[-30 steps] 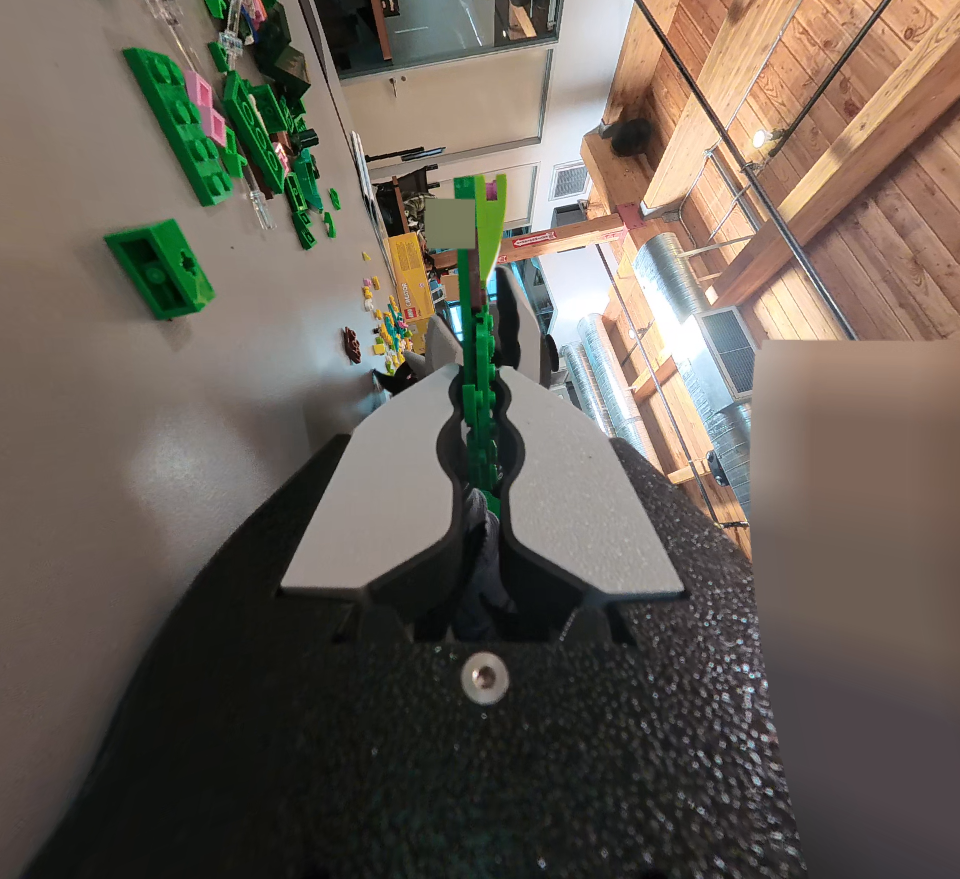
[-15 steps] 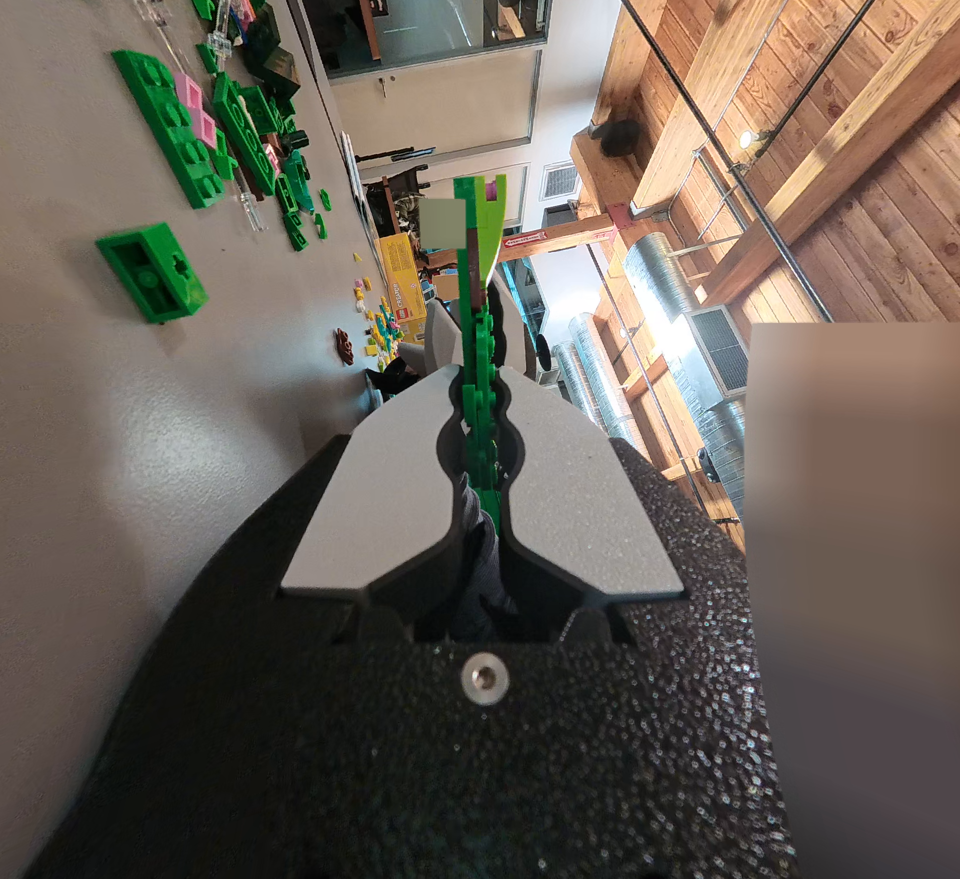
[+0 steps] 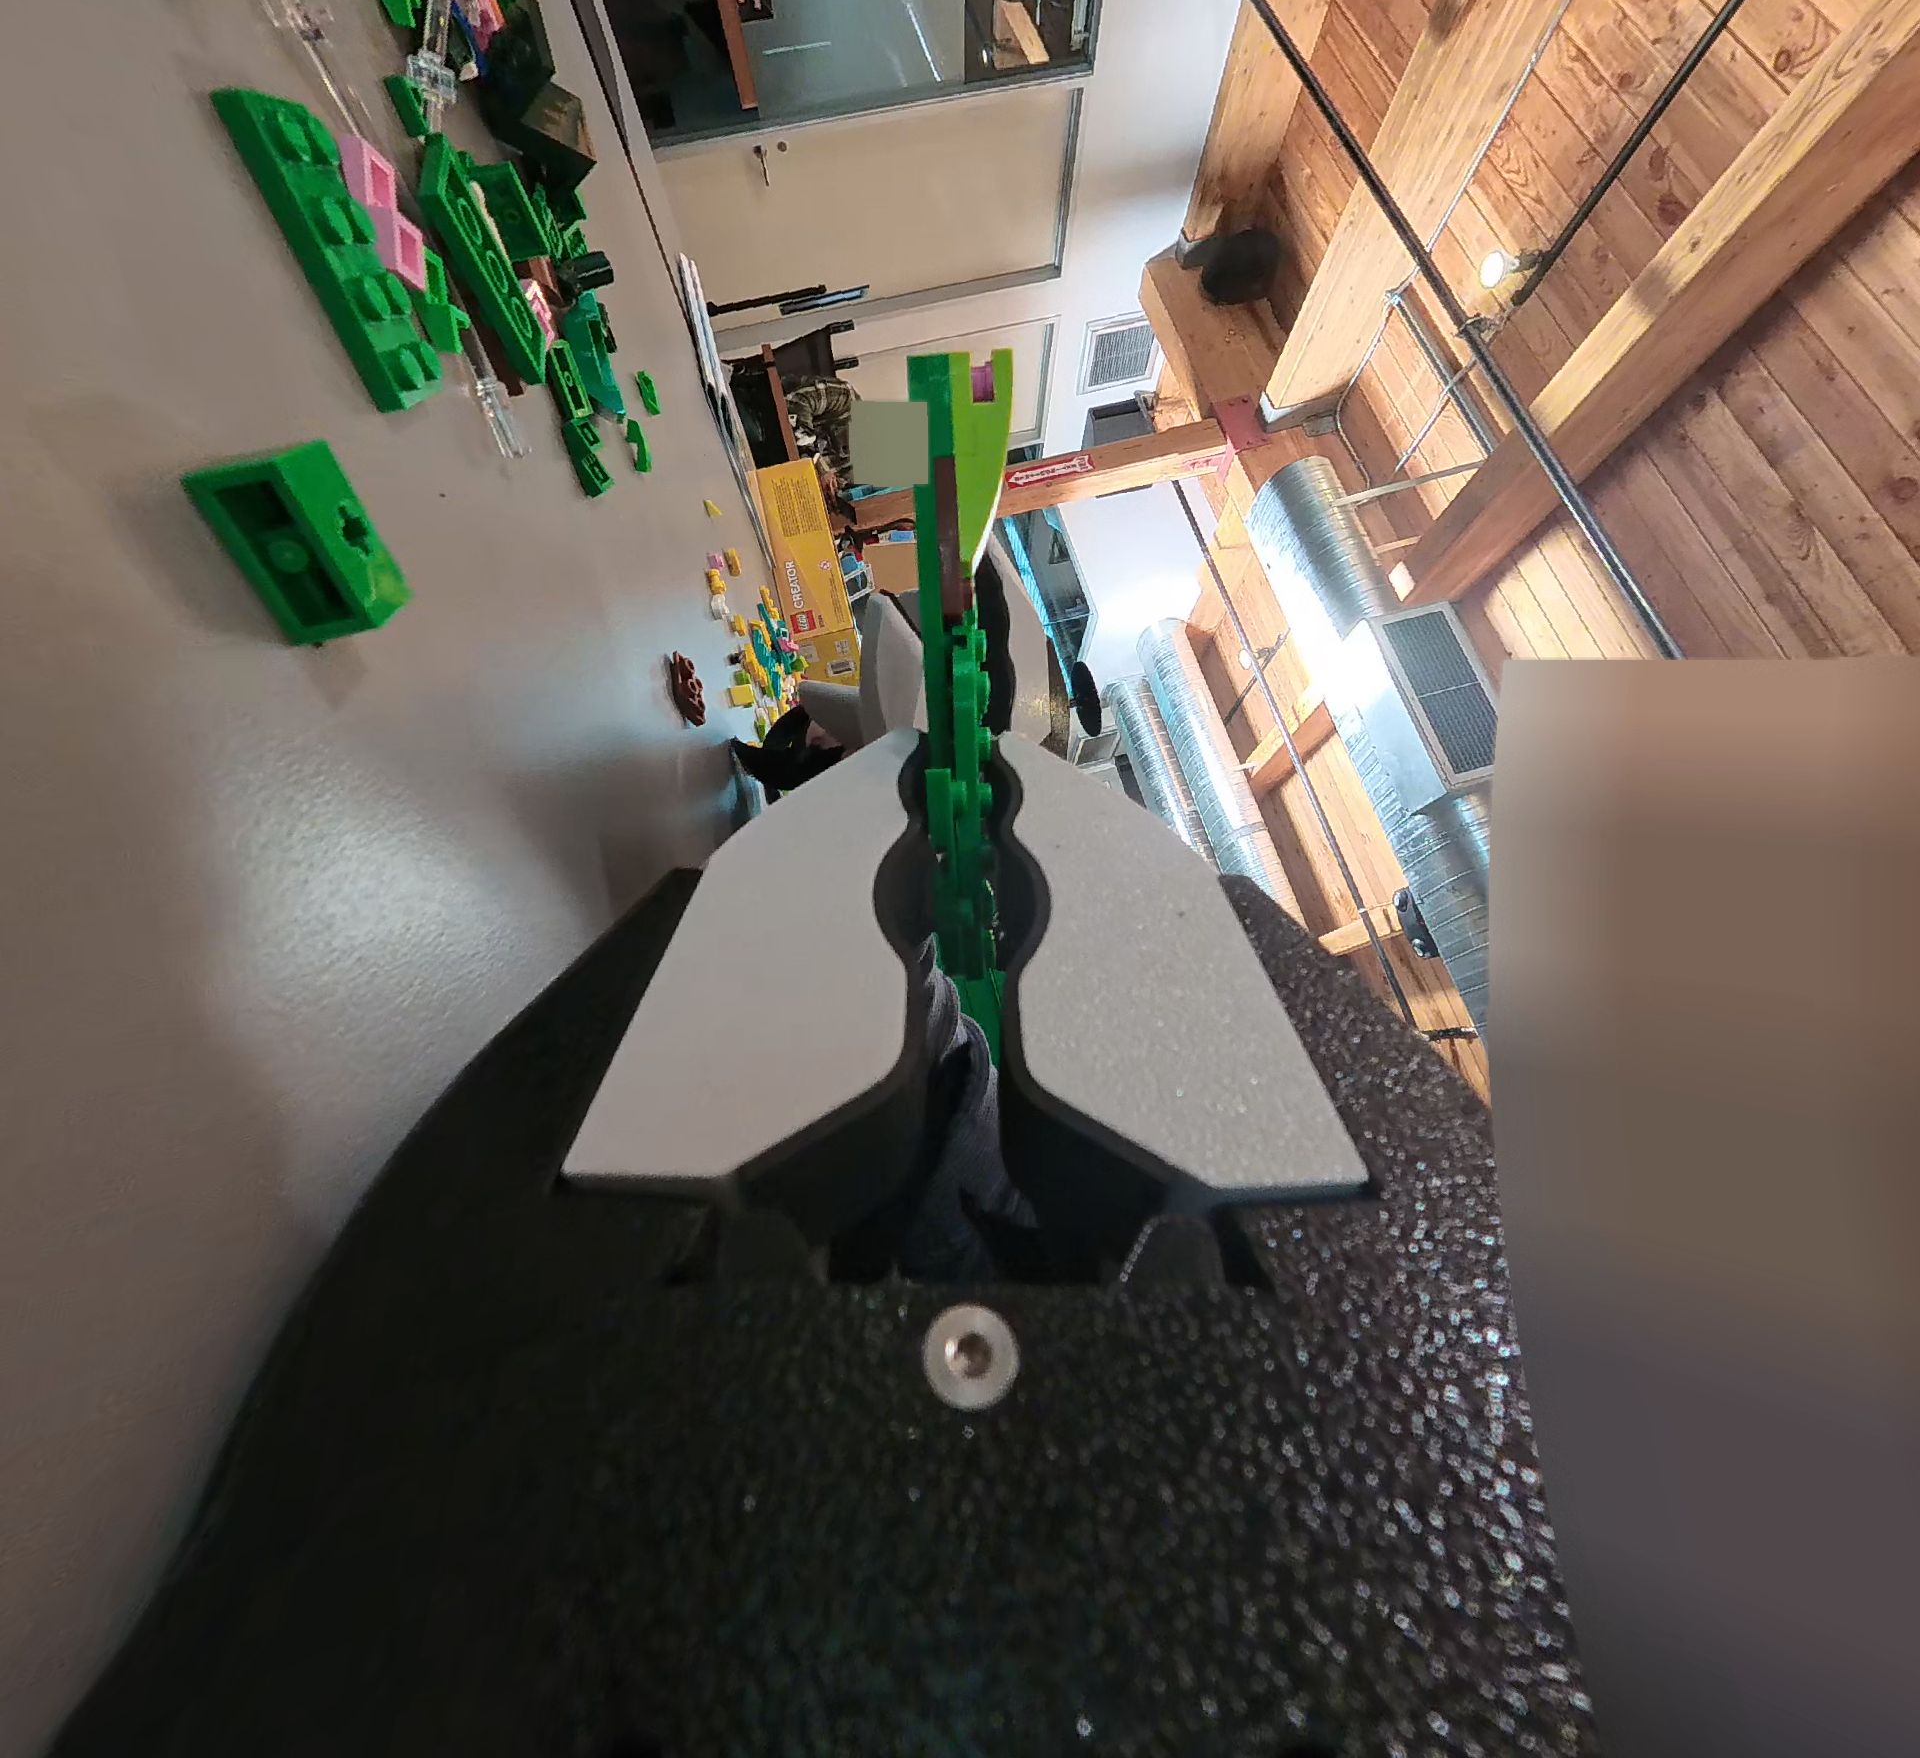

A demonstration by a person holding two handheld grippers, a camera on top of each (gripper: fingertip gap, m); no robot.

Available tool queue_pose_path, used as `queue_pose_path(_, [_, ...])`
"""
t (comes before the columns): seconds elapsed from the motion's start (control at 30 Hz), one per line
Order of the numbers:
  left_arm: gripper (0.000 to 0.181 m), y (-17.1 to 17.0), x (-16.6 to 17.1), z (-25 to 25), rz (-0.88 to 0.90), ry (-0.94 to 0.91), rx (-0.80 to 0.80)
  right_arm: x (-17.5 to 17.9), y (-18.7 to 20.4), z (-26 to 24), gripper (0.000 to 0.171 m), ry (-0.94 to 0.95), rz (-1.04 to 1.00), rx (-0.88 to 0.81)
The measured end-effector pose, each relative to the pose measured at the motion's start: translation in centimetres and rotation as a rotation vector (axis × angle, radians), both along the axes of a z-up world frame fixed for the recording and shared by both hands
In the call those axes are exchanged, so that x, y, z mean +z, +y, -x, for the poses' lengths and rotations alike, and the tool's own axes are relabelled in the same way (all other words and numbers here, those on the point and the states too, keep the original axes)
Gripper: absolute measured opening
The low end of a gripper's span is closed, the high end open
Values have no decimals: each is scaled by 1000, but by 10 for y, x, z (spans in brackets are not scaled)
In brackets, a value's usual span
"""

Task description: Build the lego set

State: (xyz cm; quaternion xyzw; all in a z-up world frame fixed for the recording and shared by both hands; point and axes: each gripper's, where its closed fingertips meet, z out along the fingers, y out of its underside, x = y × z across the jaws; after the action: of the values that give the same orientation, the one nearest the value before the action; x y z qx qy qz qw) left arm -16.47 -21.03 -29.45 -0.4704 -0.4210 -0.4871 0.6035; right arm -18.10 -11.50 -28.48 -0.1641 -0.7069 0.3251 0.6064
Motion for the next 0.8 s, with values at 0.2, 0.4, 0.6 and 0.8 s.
queue_pose_path(0.2, [8,0,0,0,-2,0,0,-1,1,1,38,-4,-1,-3])
queue_pose_path(0.4, [8,0,1,0,-6,0,-1,-2,1,1,37,-8,-2,-6])
queue_pose_path(0.6, [8,0,1,0,-9,0,-5,-3,3,3,36,-11,-10,-17])
queue_pose_path(0.8, [8,0,1,0,-9,0,-5,-3,3,3,35,-10,-12,-18])
